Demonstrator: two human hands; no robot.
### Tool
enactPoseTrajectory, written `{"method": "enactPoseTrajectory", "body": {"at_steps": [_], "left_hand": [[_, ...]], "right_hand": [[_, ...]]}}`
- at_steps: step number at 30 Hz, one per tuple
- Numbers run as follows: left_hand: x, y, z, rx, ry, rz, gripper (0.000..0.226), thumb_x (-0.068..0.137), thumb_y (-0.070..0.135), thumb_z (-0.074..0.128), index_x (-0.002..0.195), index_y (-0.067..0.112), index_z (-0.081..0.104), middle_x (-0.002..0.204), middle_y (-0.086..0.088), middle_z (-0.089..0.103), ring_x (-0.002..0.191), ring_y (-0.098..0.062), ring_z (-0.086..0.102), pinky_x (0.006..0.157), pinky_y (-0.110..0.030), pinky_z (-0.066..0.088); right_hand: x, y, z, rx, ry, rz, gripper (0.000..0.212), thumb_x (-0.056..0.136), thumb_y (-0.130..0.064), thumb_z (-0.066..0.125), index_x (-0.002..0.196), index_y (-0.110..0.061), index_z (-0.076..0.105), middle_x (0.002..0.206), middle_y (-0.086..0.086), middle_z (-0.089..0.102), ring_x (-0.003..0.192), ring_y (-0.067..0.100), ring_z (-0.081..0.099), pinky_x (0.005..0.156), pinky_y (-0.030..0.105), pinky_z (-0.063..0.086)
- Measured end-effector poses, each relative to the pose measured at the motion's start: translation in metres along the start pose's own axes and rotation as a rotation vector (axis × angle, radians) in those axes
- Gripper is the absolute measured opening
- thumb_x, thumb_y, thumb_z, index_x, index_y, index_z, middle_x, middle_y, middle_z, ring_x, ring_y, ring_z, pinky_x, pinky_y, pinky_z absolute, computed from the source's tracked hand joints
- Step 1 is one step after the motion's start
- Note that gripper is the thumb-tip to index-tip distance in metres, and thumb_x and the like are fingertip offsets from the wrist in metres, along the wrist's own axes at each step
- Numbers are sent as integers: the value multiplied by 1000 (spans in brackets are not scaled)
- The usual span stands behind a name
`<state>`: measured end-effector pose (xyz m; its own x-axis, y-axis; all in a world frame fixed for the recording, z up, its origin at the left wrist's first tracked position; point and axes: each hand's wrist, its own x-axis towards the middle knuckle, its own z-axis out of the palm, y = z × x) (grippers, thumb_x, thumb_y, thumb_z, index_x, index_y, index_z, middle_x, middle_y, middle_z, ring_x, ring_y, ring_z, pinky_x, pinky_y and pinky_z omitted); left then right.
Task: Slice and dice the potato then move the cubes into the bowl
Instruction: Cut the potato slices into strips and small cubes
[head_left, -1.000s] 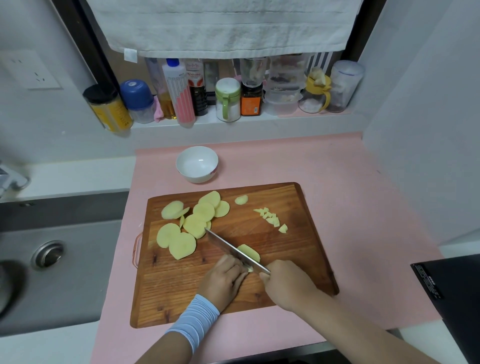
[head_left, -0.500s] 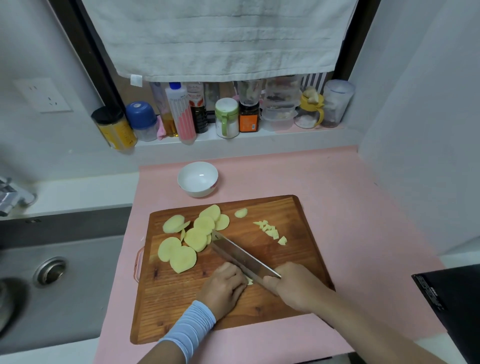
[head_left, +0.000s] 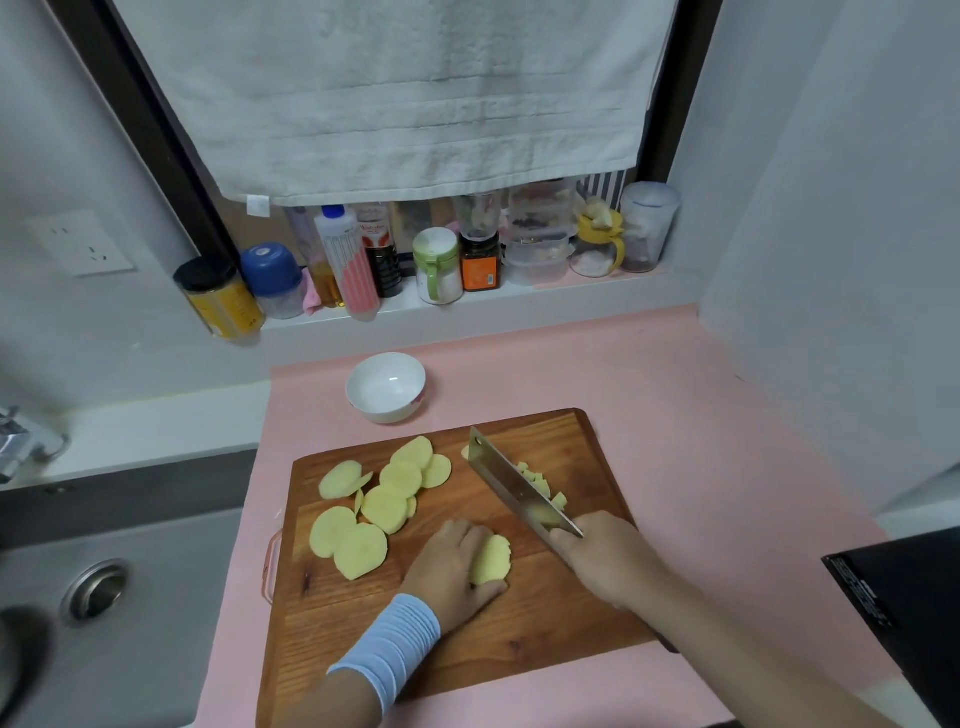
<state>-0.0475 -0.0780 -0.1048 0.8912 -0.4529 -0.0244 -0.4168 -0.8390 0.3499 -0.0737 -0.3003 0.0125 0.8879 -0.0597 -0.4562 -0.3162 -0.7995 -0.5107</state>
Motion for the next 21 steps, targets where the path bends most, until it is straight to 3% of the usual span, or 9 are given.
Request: {"method": "enactPoseTrajectory", "body": {"at_steps": [3,5,7,12,21], "left_hand": [[2,21,7,-54,100,-231,69,79,68,62,130,23,50,122,5,51,113,-15,43,102,-25,36],[2,25,11,-56,137,-252,72,76,72,58,129,23,50,120,4,49,112,-16,43,100,-28,39],[-4,16,13,-89,198,-124,66,76,66,60,125,22,53,121,3,48,112,-17,44,98,-31,42],[-26,-20,15,-48,216,375,19,93,30,61,109,19,61,119,0,52,108,-19,52,88,-34,50],[-10,-11,17,-57,290,385,6,92,23,63,94,18,60,97,2,56,87,-18,53,76,-28,47]], "right_hand": [[7,4,9,-26,4,18,35,100,-47,47,80,-23,63,79,-4,67,83,22,68,62,29,44],[10,4,14,-59,-2,21,35,99,-48,46,80,-23,61,80,-4,65,86,24,68,66,31,47],[9,3,17,-106,-3,16,37,100,-48,45,76,-24,58,78,-5,63,82,22,65,66,32,46],[2,2,28,-137,-9,9,41,102,-48,44,72,-22,56,75,-6,63,72,17,61,57,31,41],[-1,-1,41,-133,-6,6,38,102,-46,43,77,-25,62,73,-8,64,72,12,62,58,29,43]]}}
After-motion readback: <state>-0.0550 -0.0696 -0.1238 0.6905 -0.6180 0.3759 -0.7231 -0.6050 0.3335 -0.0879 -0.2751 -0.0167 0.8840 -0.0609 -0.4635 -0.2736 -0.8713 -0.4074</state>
